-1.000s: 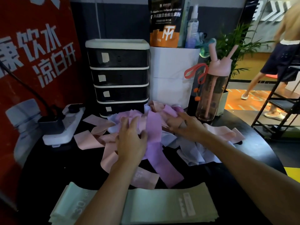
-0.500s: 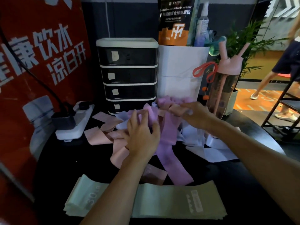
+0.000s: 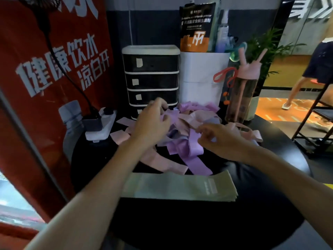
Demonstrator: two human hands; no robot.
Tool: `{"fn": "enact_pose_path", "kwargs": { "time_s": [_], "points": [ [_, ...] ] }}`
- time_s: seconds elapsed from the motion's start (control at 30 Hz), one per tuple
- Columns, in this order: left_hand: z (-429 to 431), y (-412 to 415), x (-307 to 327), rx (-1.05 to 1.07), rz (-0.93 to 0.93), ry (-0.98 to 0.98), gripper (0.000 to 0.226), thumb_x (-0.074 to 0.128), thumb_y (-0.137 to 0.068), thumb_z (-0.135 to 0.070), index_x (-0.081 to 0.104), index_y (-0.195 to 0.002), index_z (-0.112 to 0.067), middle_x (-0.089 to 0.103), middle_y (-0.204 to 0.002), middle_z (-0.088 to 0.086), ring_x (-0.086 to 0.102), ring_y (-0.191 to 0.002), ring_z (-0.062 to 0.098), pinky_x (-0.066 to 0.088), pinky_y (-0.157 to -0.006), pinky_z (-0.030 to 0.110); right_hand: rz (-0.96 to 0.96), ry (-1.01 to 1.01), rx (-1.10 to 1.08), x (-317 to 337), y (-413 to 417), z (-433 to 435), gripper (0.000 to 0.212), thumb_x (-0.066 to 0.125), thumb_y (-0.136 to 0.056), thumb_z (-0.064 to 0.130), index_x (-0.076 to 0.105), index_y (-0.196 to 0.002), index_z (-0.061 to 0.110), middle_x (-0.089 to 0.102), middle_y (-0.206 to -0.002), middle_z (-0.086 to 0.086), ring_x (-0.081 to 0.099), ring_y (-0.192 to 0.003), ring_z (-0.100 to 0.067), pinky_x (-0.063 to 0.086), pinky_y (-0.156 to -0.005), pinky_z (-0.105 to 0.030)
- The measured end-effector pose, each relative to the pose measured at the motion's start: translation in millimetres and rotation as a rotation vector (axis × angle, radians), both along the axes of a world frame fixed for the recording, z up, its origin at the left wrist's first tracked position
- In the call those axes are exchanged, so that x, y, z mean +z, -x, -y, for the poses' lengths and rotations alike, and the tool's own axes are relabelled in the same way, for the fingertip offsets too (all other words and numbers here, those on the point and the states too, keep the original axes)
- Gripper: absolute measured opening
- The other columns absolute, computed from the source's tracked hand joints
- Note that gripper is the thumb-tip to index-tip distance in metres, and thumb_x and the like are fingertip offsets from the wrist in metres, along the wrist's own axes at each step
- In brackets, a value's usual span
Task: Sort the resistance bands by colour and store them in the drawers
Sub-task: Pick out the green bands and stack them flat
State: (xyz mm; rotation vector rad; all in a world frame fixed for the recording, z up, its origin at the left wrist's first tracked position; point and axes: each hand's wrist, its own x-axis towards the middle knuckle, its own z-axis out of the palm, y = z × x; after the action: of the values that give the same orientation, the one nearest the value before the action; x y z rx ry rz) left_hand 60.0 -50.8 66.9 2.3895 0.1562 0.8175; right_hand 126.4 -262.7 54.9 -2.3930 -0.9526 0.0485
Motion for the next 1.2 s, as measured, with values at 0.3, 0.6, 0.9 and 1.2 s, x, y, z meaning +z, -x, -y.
{"fn": "enact_pose_path", "kwargs": {
  "time_s": [0.3, 0.6, 0.9, 1.2],
  "points": [
    [-83, 116, -46, -0.206, -0.718, -0.414, 0.078, 0.033, -0.074, -0.093, 0.064, -0.119, -0.038, 0.058, -0.113, -0.018, 0.056, -0.104, 0.002, 0.048, -0.095, 0.033, -0.082, 0.454, 0.128, -26, 50, 40, 0.024, 0.047, -0.097, 0.042, 0.058, -0.086, 0.023, 0.058, -0.084, 0.005, 0.053, -0.072, -0.011, 0.040, -0.065, -0.031],
    [-89, 128, -51, -0.250, -0.747, -0.247, 0.021, 0.052, -0.099, -0.042, 0.061, -0.118, -0.036, 0.059, -0.108, -0.008, 0.058, -0.095, 0.002, 0.047, -0.083, 0.018, -0.236, 0.388, 0.131, -29, 51, 52, 0.029, 0.062, -0.092, 0.042, 0.060, -0.113, 0.021, 0.059, -0.108, 0.004, 0.059, -0.100, -0.017, 0.047, -0.086, -0.032],
    [-88, 136, -56, -0.197, -0.667, -0.012, 0.041, 0.067, -0.094, -0.029, 0.052, -0.132, -0.033, 0.051, -0.125, -0.009, 0.055, -0.112, 0.006, 0.045, -0.096, 0.022, -0.309, 0.198, 0.056, -30, 67, 63, 0.025, 0.069, -0.088, 0.029, 0.054, -0.109, 0.030, 0.056, -0.106, 0.008, 0.056, -0.097, -0.011, 0.047, -0.077, -0.027],
    [-61, 159, -68, -0.143, -0.273, 0.084, 0.041, 0.069, -0.091, -0.009, 0.057, -0.127, -0.025, 0.058, -0.113, -0.007, 0.057, -0.102, -0.003, 0.040, -0.080, 0.003, 0.074, -0.034, 0.002, -51, 94, 86, 0.047, 0.069, -0.088, 0.026, 0.052, -0.132, 0.027, 0.055, -0.117, 0.017, 0.053, -0.104, -0.002, 0.042, -0.083, -0.019]
  ]
}}
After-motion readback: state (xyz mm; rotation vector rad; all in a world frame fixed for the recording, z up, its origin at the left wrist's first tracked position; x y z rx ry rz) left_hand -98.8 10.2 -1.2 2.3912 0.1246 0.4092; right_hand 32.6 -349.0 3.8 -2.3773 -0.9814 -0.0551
